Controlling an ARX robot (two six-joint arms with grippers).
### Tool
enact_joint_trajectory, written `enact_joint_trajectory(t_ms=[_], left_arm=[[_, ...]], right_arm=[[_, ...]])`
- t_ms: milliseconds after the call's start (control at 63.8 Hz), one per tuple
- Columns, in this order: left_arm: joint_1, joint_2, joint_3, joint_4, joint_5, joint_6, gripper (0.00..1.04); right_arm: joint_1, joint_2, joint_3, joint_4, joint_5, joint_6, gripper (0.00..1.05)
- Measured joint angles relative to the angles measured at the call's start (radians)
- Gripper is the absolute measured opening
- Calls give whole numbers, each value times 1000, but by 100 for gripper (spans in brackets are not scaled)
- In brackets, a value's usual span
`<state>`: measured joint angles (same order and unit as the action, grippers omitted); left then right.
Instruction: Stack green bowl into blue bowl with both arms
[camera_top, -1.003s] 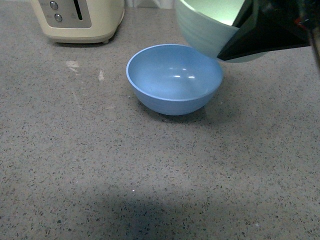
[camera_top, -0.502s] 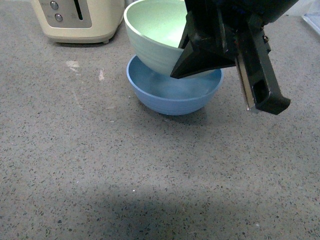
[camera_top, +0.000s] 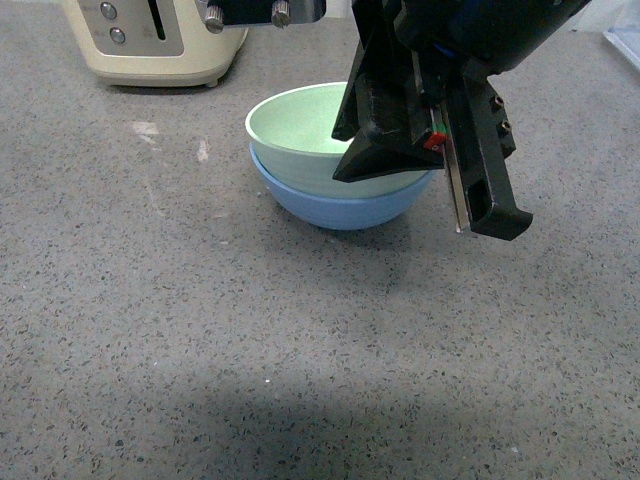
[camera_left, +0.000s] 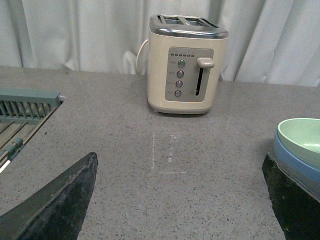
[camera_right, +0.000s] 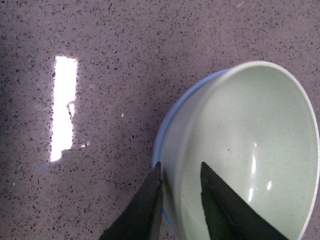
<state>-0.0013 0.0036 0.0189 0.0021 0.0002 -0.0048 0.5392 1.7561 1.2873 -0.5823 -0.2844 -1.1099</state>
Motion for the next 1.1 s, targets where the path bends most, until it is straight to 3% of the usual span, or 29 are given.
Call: enact_joint_trajectory(t_ms=[235, 376, 549, 674, 753, 862, 1098], left_arm=[[0, 0, 0, 0, 0, 0, 98], [0, 0, 0, 0, 0, 0, 98], [0, 0, 0, 0, 0, 0, 98], [0, 0, 0, 0, 0, 0, 98], [0, 0, 0, 0, 0, 0, 98], [0, 0, 0, 0, 0, 0, 98], [0, 0, 0, 0, 0, 0, 98]], right_arm=[[-18, -76, -18, 80, -13, 94, 71], [-71, -224, -112, 219, -24, 306, 97], [-246, -498, -440, 550, 125, 734, 95], [-354, -641, -649, 612, 200, 949, 95], [-422, -731, -793, 690, 355, 1094, 95], [-439, -884, -971, 816, 613, 1137, 95], [-428, -987, -1045, 809, 639, 1147, 95]])
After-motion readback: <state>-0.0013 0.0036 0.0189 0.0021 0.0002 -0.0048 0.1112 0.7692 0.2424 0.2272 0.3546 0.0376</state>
